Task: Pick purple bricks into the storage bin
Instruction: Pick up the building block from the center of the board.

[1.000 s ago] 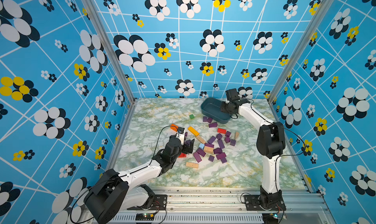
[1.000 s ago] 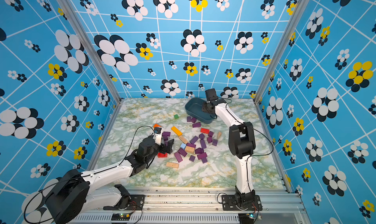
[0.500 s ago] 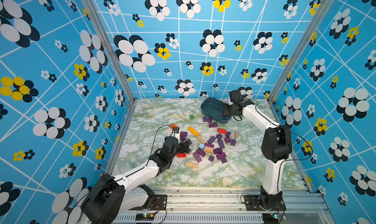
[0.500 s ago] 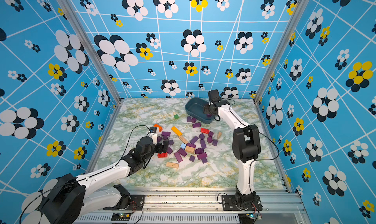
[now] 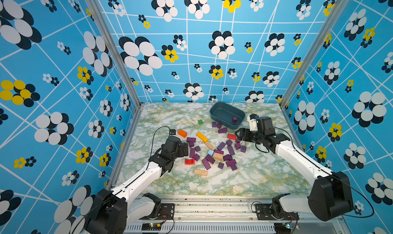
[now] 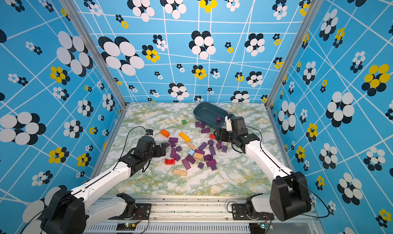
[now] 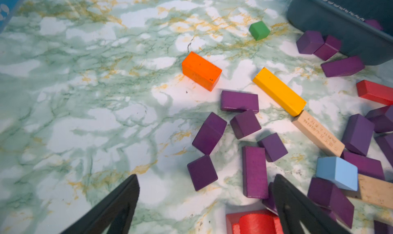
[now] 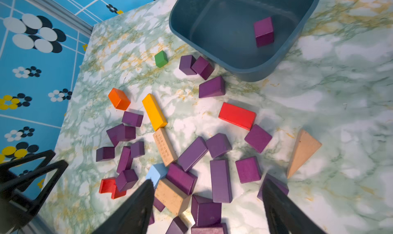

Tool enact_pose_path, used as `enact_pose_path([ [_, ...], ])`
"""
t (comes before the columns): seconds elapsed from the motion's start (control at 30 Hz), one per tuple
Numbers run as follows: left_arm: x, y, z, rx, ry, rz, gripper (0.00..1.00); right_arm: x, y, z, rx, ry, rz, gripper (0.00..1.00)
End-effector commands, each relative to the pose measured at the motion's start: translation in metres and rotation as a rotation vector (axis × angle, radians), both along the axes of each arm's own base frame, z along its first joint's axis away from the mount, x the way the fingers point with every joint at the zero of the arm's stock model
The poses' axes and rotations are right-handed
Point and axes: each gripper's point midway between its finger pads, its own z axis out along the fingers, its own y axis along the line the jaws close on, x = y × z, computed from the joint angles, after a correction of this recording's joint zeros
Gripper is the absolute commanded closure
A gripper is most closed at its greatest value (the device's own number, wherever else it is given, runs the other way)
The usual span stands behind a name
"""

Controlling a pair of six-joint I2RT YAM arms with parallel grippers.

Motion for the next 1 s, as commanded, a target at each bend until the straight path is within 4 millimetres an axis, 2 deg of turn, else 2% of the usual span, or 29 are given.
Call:
enact_pose_path([
  [0.0,-0.009,0.002,-0.012,-0.014,0.11,0.037,0.01,-0.014,0.007,0.005,0.056,-0.026,0.041,0.15],
  [0.23,-0.008,0.001,-0.027,-0.035,0.16,0.074,0.01,-0.038,0.011,-0.013,0.092,-0.022,0.092,0.11],
  [0.37,-0.007,-0.001,-0.038,-0.023,0.201,0.08,0.0,-0.046,0.007,-0.026,0.08,0.001,0.083,0.01],
  [0.5,-0.002,-0.005,-0.044,-0.027,0.237,0.086,0.01,-0.055,0.004,-0.033,0.072,-0.009,0.092,0.01],
  [0.73,0.005,0.0,-0.057,-0.002,0.281,0.153,0.09,-0.063,0.007,-0.028,0.119,-0.053,0.107,0.01],
  [0.87,0.008,0.0,-0.066,0.001,0.301,0.18,0.21,-0.066,0.008,-0.027,0.149,-0.082,0.104,0.01],
  [0.97,0.01,0.001,-0.072,0.014,0.319,0.196,0.23,-0.067,0.004,-0.03,0.14,-0.083,0.085,0.03],
])
